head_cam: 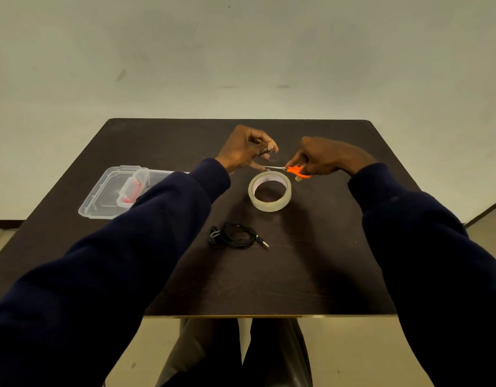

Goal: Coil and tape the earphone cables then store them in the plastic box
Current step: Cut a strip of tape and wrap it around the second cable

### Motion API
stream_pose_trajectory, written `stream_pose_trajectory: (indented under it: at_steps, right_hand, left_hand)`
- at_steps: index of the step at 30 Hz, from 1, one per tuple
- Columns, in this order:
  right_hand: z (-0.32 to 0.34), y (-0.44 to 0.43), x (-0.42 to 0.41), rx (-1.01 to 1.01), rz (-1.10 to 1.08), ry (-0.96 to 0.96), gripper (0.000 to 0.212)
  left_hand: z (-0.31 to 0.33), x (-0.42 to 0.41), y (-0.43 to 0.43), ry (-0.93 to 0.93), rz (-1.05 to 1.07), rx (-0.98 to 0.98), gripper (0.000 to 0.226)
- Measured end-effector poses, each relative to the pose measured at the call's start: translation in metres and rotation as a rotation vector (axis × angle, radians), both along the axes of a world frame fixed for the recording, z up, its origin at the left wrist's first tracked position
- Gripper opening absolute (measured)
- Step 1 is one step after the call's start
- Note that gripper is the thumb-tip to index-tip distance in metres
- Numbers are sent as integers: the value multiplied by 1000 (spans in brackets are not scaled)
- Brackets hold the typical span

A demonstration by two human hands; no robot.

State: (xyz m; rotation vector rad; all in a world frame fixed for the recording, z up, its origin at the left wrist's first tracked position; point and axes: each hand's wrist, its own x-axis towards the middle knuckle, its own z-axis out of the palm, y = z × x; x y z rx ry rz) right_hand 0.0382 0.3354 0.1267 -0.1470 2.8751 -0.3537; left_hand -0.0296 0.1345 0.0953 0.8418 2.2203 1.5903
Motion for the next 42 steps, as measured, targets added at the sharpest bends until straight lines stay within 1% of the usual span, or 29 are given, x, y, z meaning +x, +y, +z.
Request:
stream_pose_trajectory:
  at_steps: [4, 6, 8, 11, 13, 15, 17, 20, 21, 22, 24, 26, 27, 29, 31, 33, 37, 42]
  right_hand:
    - [-17, 17, 11, 1, -159, 59, 31]
    - [-31, 23, 19, 48, -268, 88, 34]
    - [-45, 22, 23, 50, -371, 106, 36]
    - [-58, 10, 24, 33, -431, 160, 33]
    - [-64, -1, 22, 81, -415, 244, 28]
    - [-70, -10, 23, 173, -371, 310, 25]
    - [-73, -18, 24, 252, -331, 305, 24]
    - [-73, -25, 30, 272, -323, 272, 24]
    - [-73, -29, 34, 262, -329, 313, 24]
    - [-74, -34, 37, 219, -323, 393, 25]
    - [-78, -50, 47, 29, -232, 546, 33]
    - [-86, -67, 55, -98, -95, 525, 41]
    - [-93, -73, 57, -108, -78, 501, 39]
    - [-103, -74, 60, -109, -128, 516, 32]
    - [-109, -68, 59, -63, -175, 557, 34]
    - [-111, -62, 58, 7, -169, 581, 37]
    - [-112, -48, 58, 68, -110, 639, 27]
    - [-111, -30, 59, 158, -182, 701, 24]
  left_hand:
    - [-4, -3, -9, -68, 131, 69, 14]
    - [-9, -5, -15, -102, 184, 89, 12]
    - [-14, -4, -20, -127, 210, 94, 12]
    - [-20, -1, -24, -148, 238, 122, 12]
    - [-21, 1, -28, -159, 249, 145, 11]
    - [-22, 2, -31, -162, 252, 167, 11]
    - [-21, 2, -36, -160, 258, 183, 12]
    - [-23, 2, -45, -171, 263, 215, 11]
    - [-24, 2, -47, -176, 268, 227, 10]
    - [-26, 3, -50, -178, 275, 235, 10]
    - [-29, 6, -54, -183, 283, 245, 12]
    - [-32, 10, -58, -188, 289, 255, 14]
    - [-33, 12, -58, -180, 295, 258, 14]
    - [-32, 17, -58, -158, 306, 271, 13]
    - [-30, 22, -59, -144, 314, 290, 11]
    - [-25, 26, -60, -122, 301, 301, 10]
    - [-18, 30, -59, -91, 275, 310, 12]
    - [-21, 31, -63, -83, 268, 311, 8]
